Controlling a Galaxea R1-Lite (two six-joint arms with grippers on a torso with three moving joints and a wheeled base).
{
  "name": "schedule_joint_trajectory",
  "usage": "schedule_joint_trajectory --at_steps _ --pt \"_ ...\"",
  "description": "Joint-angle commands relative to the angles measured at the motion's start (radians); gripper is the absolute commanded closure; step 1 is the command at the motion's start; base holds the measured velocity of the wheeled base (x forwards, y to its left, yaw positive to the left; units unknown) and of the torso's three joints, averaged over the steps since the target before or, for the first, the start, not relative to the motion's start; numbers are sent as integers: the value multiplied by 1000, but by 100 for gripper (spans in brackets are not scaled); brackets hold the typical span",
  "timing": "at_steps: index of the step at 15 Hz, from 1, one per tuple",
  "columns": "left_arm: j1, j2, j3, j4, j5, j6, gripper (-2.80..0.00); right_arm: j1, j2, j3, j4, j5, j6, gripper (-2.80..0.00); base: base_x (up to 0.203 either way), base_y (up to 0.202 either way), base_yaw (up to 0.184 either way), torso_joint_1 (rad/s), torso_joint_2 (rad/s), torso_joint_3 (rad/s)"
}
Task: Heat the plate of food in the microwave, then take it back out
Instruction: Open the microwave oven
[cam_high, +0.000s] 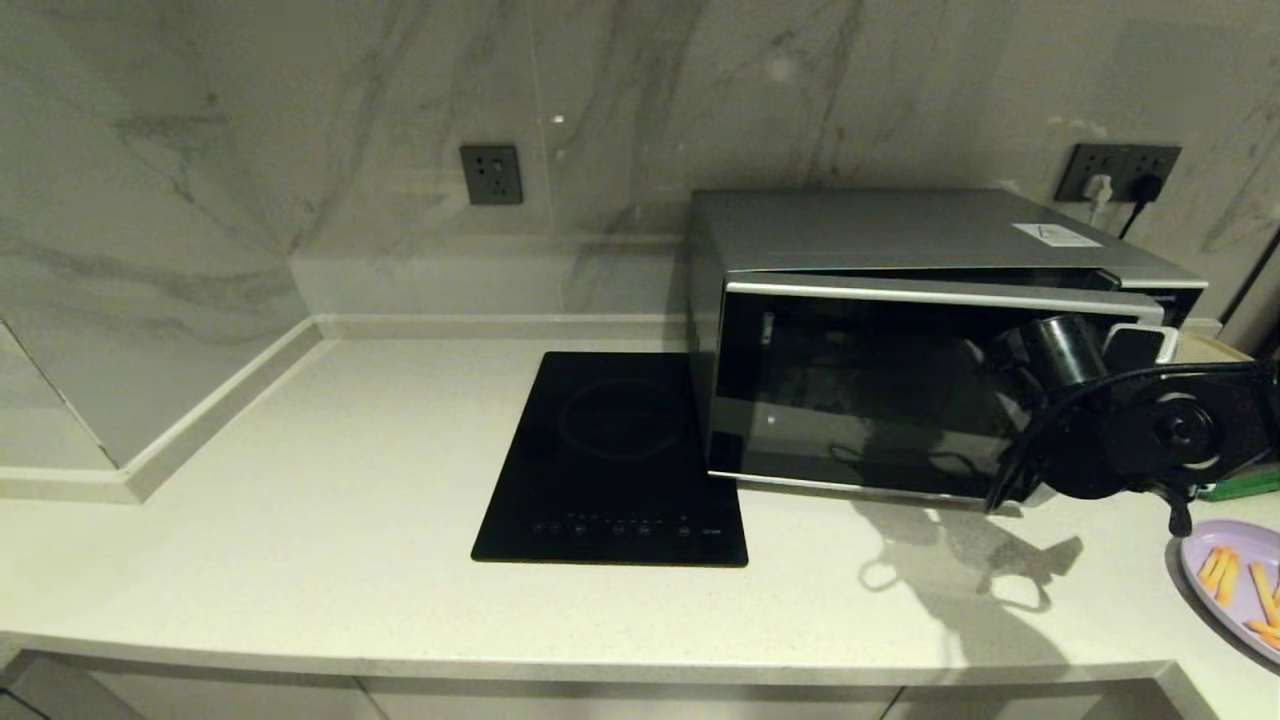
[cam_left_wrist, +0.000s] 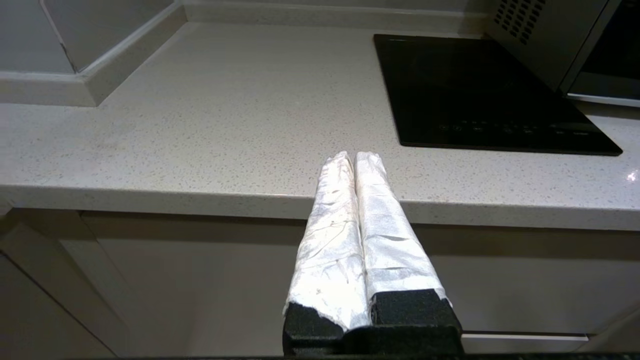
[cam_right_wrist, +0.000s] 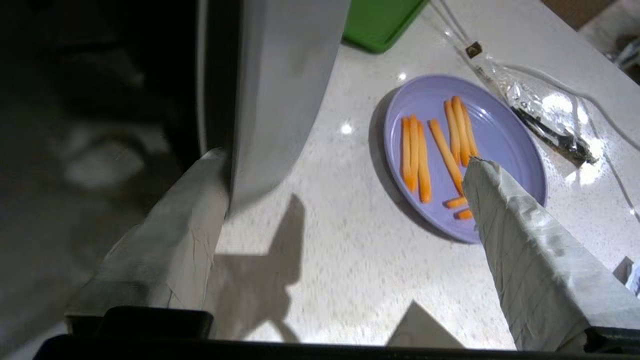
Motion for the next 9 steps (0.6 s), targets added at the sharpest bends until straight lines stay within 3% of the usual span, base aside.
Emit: schedule_joint_trajectory --at_steps 1,5,6,7,9 --pt "0 0 0 -1 1 -1 0 29 -50 21 -5 22 3 -280 0 0 0 0 0 0" --pt "0 0 0 -1 1 -1 0 130 -131 30 -6 197 -50 -280 0 0 0 0 0 0" --pt "0 0 0 -1 1 -1 0 171 -184 42 -6 251 -72 -114 0 0 0 0 0 0" --pt "0 0 0 -1 1 -1 0 211 -246 53 -3 307 -96 0 0 0 0 0 0 0" --pt "0 0 0 -1 1 -1 0 287 -386 58 34 429 -135 0 0 0 0 0 0 0"
